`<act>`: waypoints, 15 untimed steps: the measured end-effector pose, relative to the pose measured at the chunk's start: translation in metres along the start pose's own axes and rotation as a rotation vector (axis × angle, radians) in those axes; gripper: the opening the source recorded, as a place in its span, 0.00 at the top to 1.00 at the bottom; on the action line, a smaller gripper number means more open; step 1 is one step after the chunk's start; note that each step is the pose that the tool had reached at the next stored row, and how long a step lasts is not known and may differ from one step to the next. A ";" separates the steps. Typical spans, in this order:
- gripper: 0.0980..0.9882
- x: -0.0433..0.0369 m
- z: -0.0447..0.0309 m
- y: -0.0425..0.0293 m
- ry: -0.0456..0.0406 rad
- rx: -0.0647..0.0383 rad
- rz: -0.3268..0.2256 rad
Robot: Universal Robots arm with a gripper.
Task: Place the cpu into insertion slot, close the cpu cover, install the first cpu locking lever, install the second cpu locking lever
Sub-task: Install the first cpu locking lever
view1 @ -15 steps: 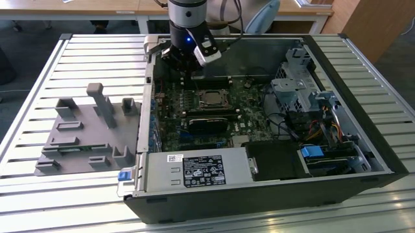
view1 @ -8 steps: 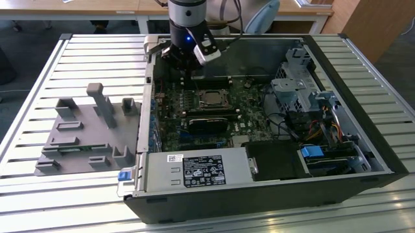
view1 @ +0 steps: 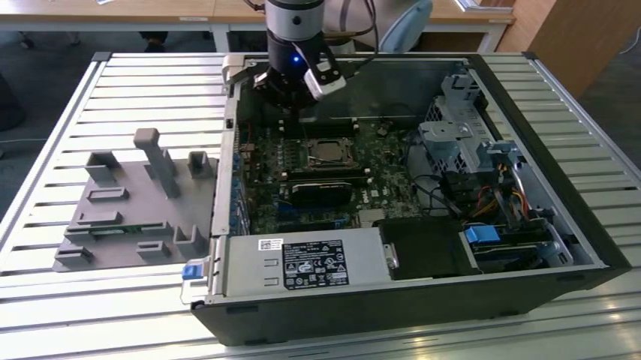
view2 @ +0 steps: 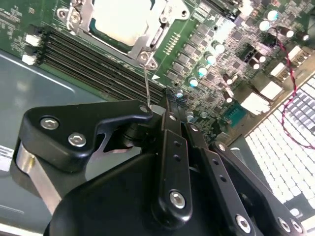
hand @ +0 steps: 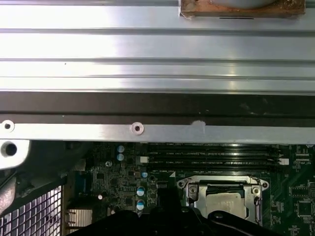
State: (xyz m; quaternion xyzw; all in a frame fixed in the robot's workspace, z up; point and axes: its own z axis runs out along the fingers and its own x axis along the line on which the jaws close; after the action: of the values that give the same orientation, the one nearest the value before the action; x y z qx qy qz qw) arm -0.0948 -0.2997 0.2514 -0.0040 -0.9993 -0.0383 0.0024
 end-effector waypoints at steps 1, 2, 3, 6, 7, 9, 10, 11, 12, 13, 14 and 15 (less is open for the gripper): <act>0.98 -0.0020 0.0001 0.0000 0.0000 0.000 0.000; 0.98 -0.0042 0.0003 0.0001 0.0000 0.000 0.000; 0.98 -0.0062 0.0004 0.0001 0.0001 0.000 0.000; 0.98 -0.0131 0.0009 0.0001 0.0001 0.000 0.000; 0.98 -0.0155 0.0010 0.0001 0.0002 0.000 0.000; 0.98 -0.0203 0.0015 0.0001 0.0005 0.000 0.000; 0.98 -0.0230 0.0018 0.0001 0.0008 0.000 0.000; 0.98 -0.0257 0.0020 0.0001 0.0013 0.000 0.000; 0.98 -0.0281 0.0023 0.0001 0.0017 0.000 0.000; 0.98 -0.0302 0.0025 0.0001 0.0022 0.000 0.000; 0.98 -0.0314 0.0027 0.0001 0.0025 0.000 0.000; 0.98 -0.0316 0.0027 0.0000 0.0026 0.000 0.000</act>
State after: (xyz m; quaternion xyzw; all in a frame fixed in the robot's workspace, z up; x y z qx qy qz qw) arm -0.0632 -0.2997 0.2486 -0.0040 -0.9993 -0.0383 0.0037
